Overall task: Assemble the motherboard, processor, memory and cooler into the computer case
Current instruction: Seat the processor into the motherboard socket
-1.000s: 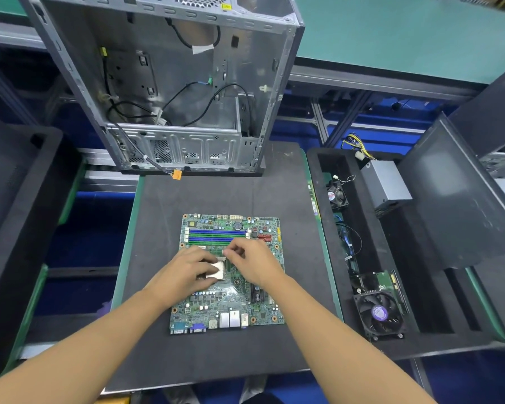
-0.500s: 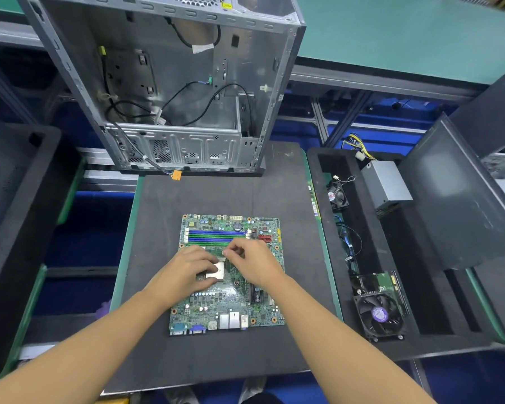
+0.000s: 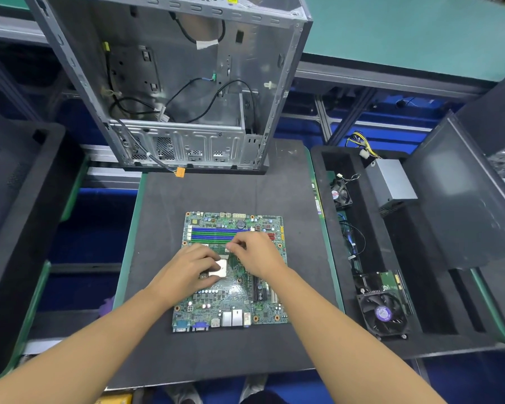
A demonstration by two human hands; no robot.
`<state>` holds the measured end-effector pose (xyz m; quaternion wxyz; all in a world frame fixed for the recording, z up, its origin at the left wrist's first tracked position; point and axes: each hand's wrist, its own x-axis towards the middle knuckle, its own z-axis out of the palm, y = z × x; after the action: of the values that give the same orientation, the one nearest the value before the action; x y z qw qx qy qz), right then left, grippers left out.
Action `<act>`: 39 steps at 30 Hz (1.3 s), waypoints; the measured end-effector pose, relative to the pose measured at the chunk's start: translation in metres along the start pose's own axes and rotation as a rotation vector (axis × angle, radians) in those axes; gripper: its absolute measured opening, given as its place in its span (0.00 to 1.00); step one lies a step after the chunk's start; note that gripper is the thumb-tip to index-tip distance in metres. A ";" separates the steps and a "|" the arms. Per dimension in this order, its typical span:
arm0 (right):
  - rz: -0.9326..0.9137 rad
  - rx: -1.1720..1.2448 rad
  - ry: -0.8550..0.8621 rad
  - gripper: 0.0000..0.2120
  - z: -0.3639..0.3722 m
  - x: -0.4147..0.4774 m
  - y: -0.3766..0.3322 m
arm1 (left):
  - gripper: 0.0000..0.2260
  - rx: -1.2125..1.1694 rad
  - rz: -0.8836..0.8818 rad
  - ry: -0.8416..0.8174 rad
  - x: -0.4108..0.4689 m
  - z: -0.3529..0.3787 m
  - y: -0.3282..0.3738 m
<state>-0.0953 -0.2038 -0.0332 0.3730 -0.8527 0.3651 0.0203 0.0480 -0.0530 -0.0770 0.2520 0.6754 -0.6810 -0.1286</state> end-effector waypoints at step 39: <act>-0.031 0.030 -0.039 0.09 0.000 -0.012 0.000 | 0.08 0.205 0.076 -0.057 0.009 -0.010 0.012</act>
<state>-0.1037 -0.1964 -0.0298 0.3933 -0.8519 0.3449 0.0256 0.0429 -0.0596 -0.0610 0.1671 0.6675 -0.7224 -0.0679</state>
